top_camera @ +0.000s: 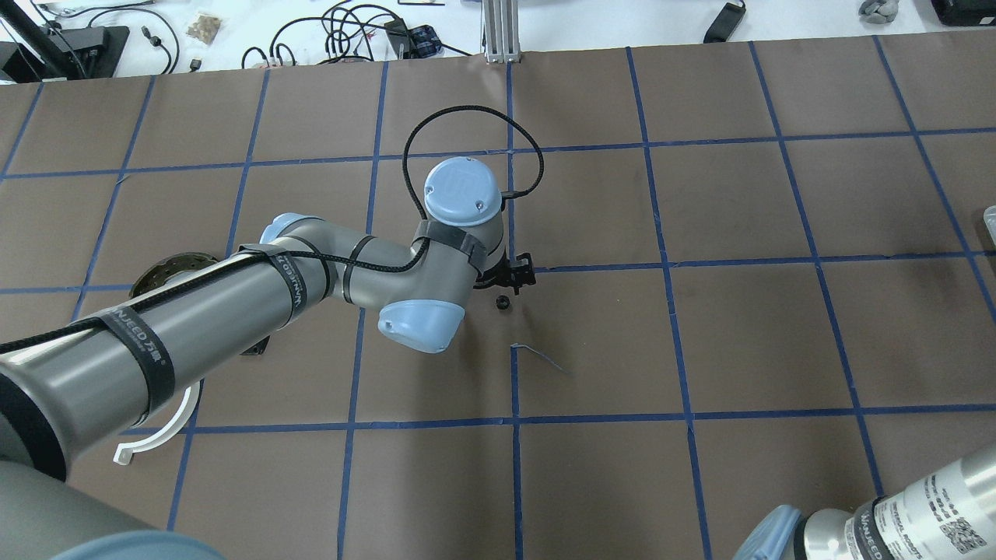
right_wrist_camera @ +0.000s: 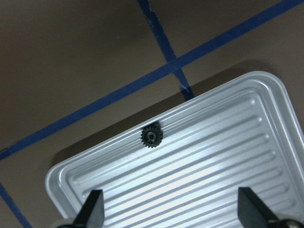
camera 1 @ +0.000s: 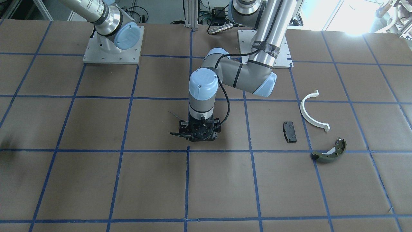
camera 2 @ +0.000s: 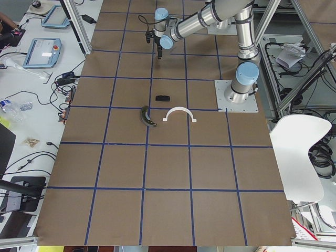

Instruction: Place bearing gear from tray to pile

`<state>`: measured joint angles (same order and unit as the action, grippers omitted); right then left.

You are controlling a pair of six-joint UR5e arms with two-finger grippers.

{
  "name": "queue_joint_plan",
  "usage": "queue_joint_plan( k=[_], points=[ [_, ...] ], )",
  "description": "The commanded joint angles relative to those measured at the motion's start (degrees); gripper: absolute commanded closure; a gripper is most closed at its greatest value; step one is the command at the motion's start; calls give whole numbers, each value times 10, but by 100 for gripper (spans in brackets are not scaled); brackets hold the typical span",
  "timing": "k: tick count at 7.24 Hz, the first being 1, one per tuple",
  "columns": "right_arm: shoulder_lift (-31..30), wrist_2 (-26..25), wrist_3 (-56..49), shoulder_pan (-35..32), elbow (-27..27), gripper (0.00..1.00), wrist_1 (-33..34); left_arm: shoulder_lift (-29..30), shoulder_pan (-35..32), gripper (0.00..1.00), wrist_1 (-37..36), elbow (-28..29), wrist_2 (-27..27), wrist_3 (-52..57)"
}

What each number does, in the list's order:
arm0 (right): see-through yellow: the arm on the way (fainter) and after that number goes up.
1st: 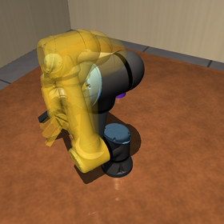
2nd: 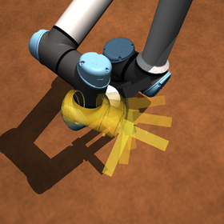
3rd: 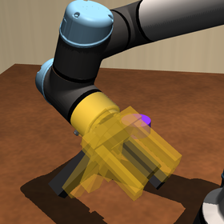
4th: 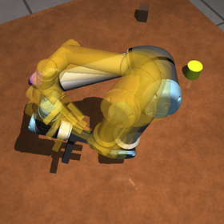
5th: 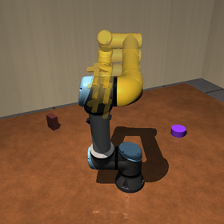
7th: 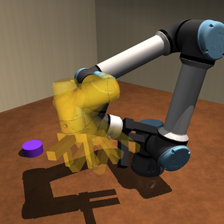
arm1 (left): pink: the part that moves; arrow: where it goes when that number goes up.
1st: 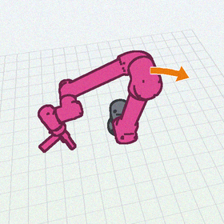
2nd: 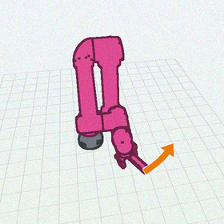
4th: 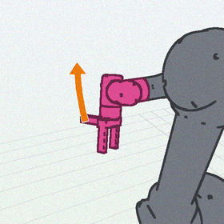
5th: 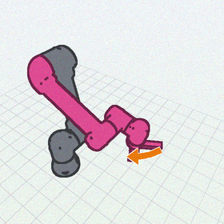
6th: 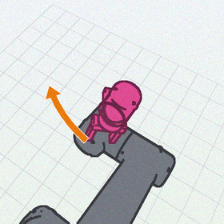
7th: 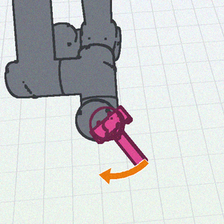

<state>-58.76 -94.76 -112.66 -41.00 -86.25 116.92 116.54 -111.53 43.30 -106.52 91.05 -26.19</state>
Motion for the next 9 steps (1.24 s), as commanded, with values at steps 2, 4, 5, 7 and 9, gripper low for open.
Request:
queue_joint_plan(
  k=[2,4,5,7,9],
  points=[
    [26,16,-5,0,-7,5,18,3,-2,3,-1,2,-1,16],
    [23,10,-5,-1,-49,15,61,5,-3,4,-2,2,-2,23],
    [11,8,-8,-1,-70,19,96,8,-8,4,-2,2,-1,22],
    [8,8,-32,-1,-84,22,115,13,-17,4,-3,3,0,19],
    [11,7,-56,-2,-85,26,116,13,-17,19,-16,3,0,22]
  ],
)
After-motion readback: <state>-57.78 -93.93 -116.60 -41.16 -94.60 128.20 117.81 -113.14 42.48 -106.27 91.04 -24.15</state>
